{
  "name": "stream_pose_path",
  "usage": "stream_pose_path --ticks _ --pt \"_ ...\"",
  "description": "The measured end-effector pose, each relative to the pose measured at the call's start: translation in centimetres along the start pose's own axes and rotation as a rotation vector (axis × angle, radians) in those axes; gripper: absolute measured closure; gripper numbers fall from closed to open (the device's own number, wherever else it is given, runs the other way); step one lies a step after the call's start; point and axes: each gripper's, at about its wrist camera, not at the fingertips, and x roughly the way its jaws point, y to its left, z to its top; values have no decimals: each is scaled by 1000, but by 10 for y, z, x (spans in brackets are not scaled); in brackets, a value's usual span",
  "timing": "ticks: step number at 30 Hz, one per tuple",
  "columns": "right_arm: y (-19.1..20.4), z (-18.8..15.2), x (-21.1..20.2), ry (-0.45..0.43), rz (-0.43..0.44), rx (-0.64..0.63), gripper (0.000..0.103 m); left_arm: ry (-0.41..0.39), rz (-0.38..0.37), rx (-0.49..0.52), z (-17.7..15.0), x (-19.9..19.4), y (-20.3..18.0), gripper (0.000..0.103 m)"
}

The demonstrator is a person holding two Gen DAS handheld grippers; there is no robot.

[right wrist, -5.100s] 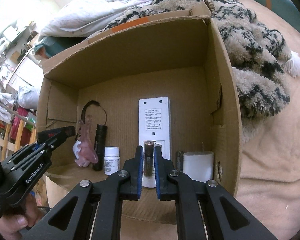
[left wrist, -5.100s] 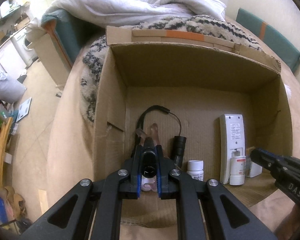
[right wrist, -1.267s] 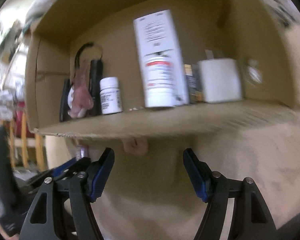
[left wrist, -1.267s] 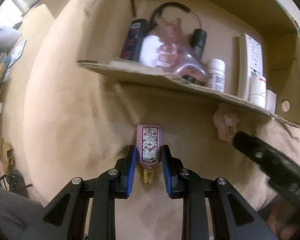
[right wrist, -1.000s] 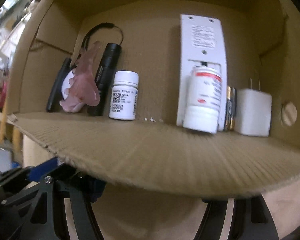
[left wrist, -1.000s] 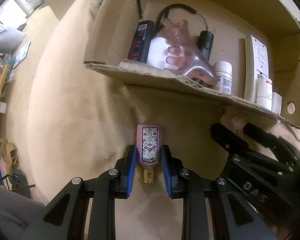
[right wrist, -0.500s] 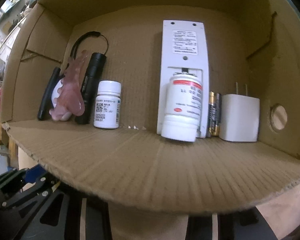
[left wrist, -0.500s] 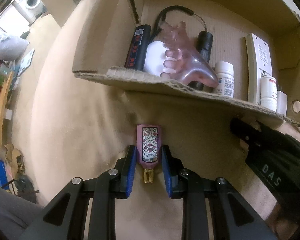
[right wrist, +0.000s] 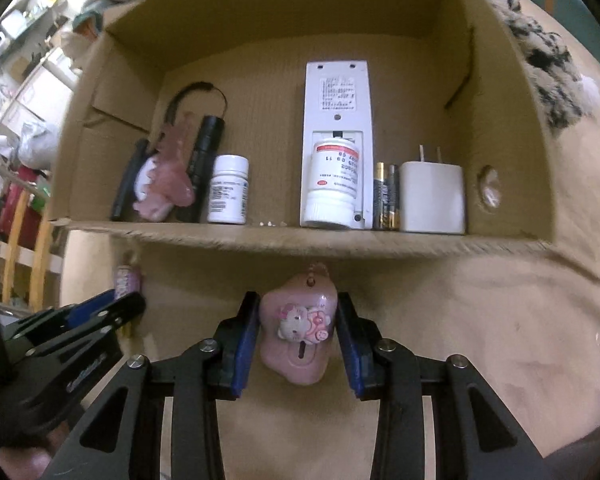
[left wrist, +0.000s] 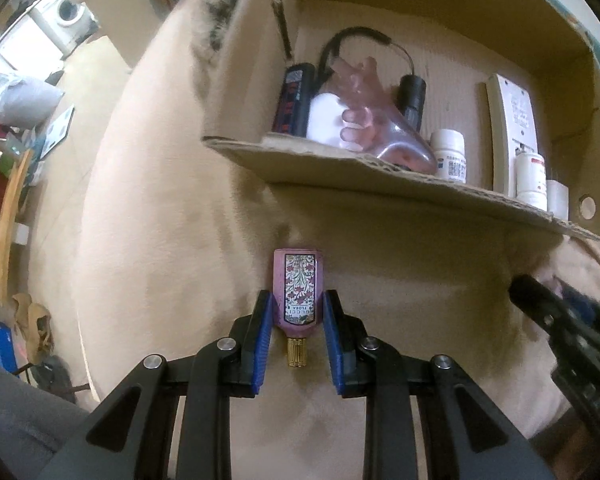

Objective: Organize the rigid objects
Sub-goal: 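Lift the perfume bottle with left gripper while right grasps the pink Hello Kitty case, then lower perfume bottle and Hello Kitty case into the box and open both grippers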

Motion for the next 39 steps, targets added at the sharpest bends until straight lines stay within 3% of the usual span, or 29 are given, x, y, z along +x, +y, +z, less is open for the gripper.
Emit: stream_pose_path --ticks 9,13,19,27,39 --pt "1 -18 -35 -80 54 -3 63 -89 10 -18 -16 -44 5 80" --pt "-11 1 -50 -128 152 55 63 -113 20 -41 -16 -60 14 80" --pt "-19 12 -73 -237 186 83 63 -209 -8 -70 -7 -97 19 80" --pt "-20 45 -98 -368 184 54 63 -359 -1 -17 28 -140 22 80" --pt "-11 100 -90 -357 129 -45 63 -383 -45 50 91 -136 -4 80"
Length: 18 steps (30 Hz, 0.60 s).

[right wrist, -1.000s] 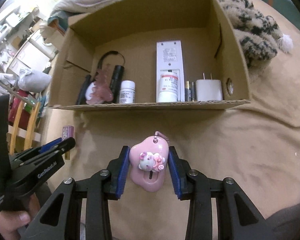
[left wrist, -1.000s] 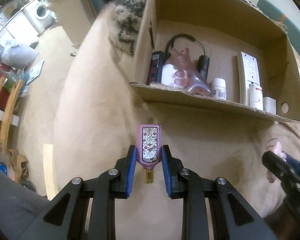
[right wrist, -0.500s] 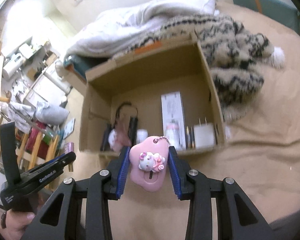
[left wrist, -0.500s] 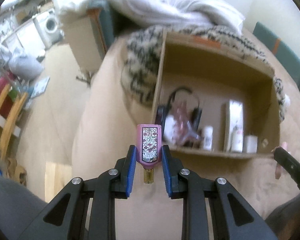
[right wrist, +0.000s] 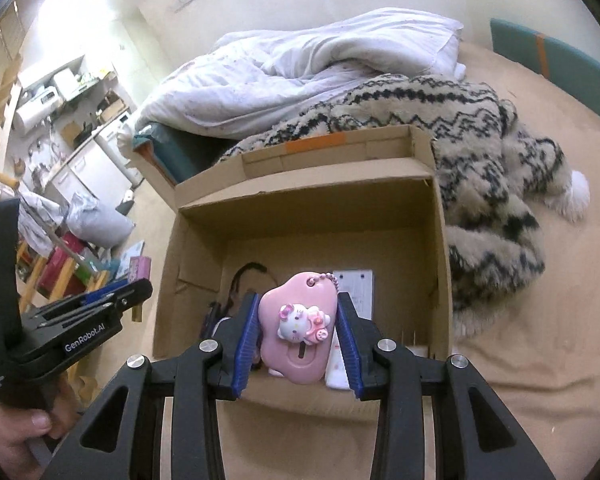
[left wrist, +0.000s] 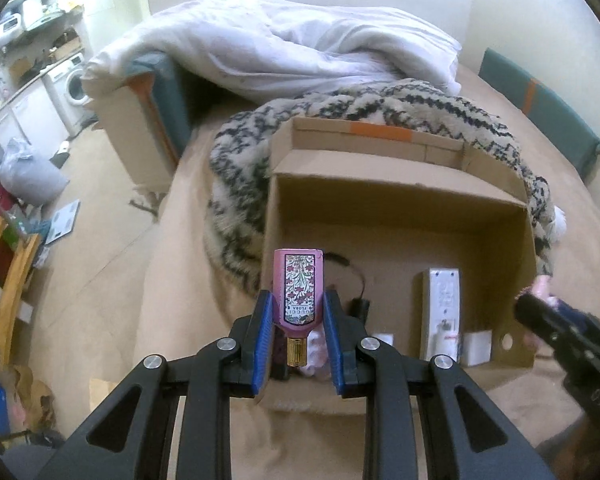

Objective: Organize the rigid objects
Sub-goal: 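Lower perfume bottle and Hello Kitty case into the box and open both grippers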

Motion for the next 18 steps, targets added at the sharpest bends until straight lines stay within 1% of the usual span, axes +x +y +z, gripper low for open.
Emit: stream_pose_path --ticks 2,5,8,13,18 --pt "-2 6 12 20 -15 -9 63 -5 0 26 7 10 -7 80" --pt "-5 7 28 46 -29 -17 63 -6 -2 51 9 25 -15 80" --pt "-11 1 42 74 -27 -1 63 11 -24 57 4 43 -18 80" --pt "-14 -9 63 144 -48 14 63 74 -19 56 -9 71 -20 80" --pt "-16 -16 77 197 -56 24 63 77 -10 92 -12 82 -28 80"
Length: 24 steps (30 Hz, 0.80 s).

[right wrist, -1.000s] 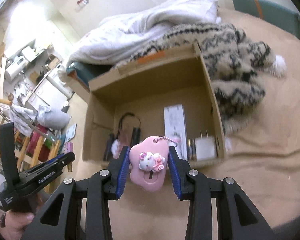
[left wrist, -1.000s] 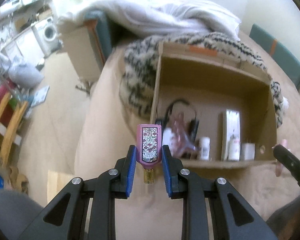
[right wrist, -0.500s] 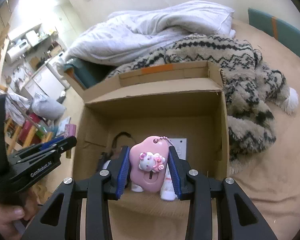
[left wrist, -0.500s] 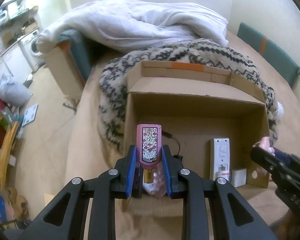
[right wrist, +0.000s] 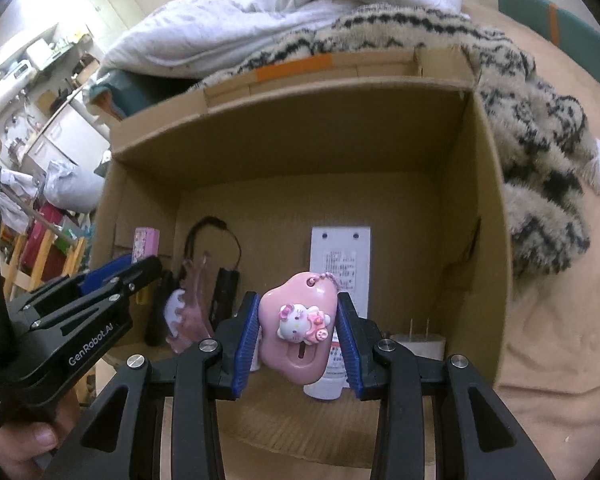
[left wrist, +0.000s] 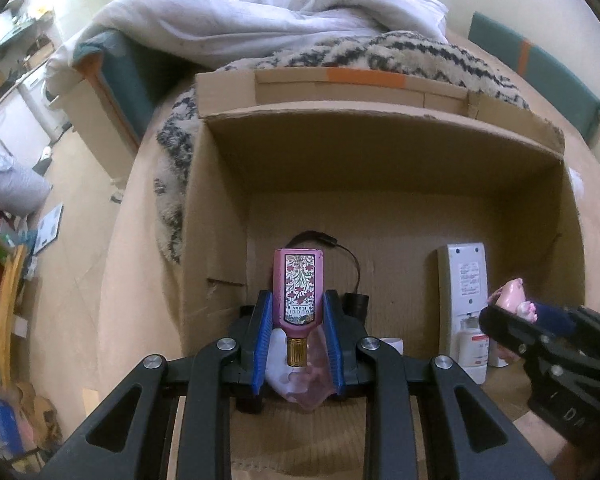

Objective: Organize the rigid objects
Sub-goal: 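Lower perfume bottle and Hello Kitty case into the box and open both grippers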

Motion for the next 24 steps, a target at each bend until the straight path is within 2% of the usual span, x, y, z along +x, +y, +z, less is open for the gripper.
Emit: stream_pose_path --ticks 8,13,17,18,20,23,24 --pt "-9 -2 10 42 -9 37 63 13 7 16 -1 8 -3 80" --pt "-11 -1 9 34 4 51 63 18 6 10 -2 10 -2 80" --pt "-12 0 4 8 13 57 62 -9 5 24 -2 6 -4 80" --pt "-14 1 2 1 13 66 54 -9 1 29 -2 4 -5 73" --pt "-17 3 -5 -27 29 101 35 -16 -2 25 -2 -1 -5 42" --pt "-20 5 -17 -71 72 129 32 -84 9 13 -3 -18 -3 37" --pt "-21 5 -21 -84 75 133 26 -99 15 23 -3 -23 -3 37"
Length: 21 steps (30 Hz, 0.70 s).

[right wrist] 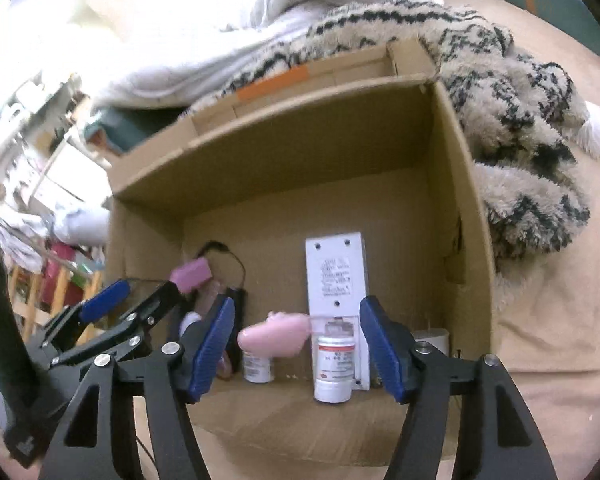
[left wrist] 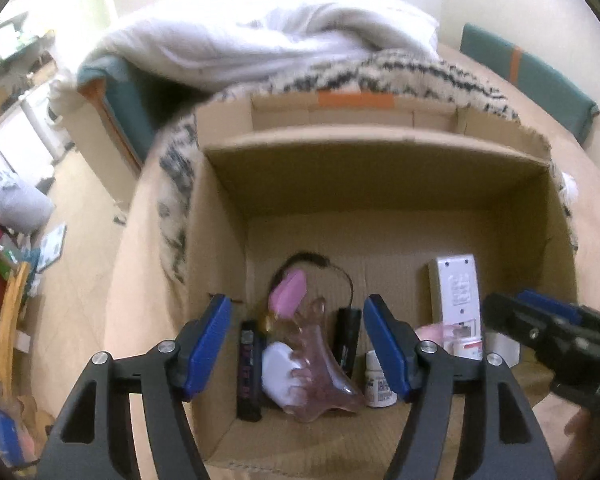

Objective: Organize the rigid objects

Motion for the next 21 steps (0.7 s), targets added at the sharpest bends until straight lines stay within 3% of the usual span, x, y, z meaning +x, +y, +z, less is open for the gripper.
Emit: stream_pose_path --ticks 4,13,17,20,21 --pt "-3 -2 -9 -17 30 33 1 -17 -3 12 2 -14 3 37" --pt "12 -14 -41 -98 -15 -43 0 -25 -36 -108 -5 -47 32 37" --pt "16 -26 -60 -143 -19 -78 0 -46 -17 -109 -18 -63 40 36" --pt "20 -36 -75 -175 -20 -100 0 -75 -2 -122 -28 -80 48 22" --pt "23 -41 -80 -188 -31 -118 0 -82 3 -133 -32 -85 51 22"
